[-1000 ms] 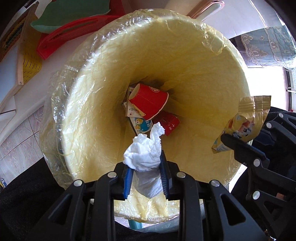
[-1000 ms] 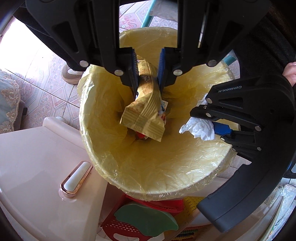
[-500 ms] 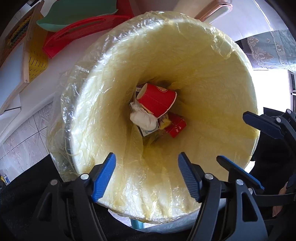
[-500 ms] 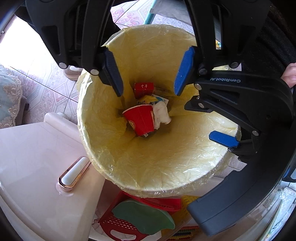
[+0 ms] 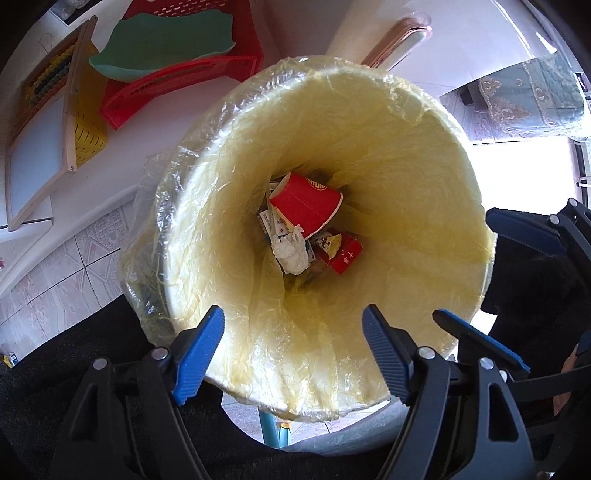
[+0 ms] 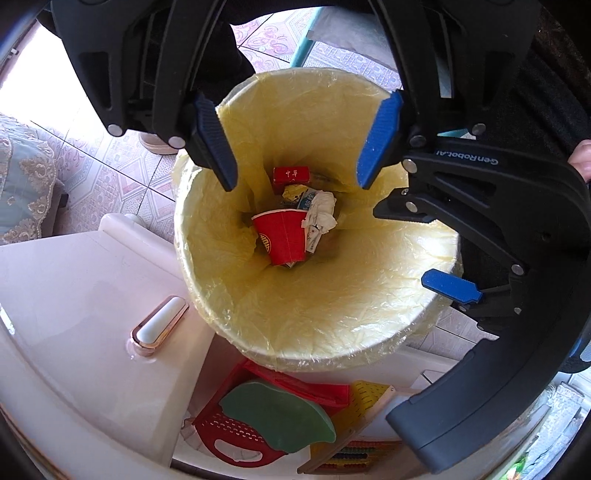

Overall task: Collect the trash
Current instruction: 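Move both tools back over the table toward the card box and black box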

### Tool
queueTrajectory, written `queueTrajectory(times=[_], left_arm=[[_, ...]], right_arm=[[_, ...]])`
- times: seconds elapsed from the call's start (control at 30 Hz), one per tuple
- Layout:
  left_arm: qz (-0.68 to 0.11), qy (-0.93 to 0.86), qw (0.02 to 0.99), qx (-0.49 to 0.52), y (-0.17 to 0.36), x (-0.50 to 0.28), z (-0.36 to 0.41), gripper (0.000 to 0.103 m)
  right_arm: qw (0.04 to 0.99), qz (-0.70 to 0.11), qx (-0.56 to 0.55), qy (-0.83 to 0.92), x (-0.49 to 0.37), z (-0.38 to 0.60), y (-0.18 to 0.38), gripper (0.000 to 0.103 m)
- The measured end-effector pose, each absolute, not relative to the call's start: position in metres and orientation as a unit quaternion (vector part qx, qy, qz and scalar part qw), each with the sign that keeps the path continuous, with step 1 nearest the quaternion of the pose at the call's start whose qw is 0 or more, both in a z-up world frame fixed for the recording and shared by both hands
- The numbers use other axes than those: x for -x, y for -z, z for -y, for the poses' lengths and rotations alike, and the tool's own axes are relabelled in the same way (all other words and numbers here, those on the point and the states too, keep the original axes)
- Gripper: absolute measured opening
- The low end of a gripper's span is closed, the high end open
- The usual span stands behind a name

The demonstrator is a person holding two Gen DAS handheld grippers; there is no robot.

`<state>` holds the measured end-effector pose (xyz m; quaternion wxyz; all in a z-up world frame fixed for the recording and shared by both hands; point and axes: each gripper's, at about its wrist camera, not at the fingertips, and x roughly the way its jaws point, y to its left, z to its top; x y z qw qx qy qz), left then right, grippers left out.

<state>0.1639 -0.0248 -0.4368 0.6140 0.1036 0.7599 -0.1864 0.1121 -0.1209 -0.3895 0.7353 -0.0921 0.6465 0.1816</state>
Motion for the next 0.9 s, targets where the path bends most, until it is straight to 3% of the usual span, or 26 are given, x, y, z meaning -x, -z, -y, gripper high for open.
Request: queueTrajectory(times=[0.2, 0.33, 0.4, 0.67, 0.9], left_arm=[[-0.721, 0.233, 0.633, -0.159, 0.363, -0.145, 0.024, 0.079], [-0.66, 0.284, 0.656, -0.231, 0.291, -0.137, 0.027, 0.082], [-0.624, 0.318, 0.662, -0.268, 0.254, -0.139, 0.029, 0.087], [-0.497, 0.388, 0.637, -0.444, 0.144, -0.161, 0.045, 0.09], [-0.489, 0.438, 0.554, -0.511, 0.098, -0.191, 0.059, 0.091]], right_arm=[[0.765, -0.597, 0.099, -0.221, -0.102, 0.137, 0.313, 0.082], [0.801, -0.535, 0.108, -0.245, -0.102, 0.152, 0.238, 0.085], [0.82, -0.493, 0.113, -0.269, -0.106, 0.162, 0.2, 0.096], [0.808, -0.437, 0.232, -0.322, -0.145, 0.176, 0.091, 0.096], [0.762, -0.417, 0.312, -0.386, -0.173, 0.179, 0.043, 0.096]])
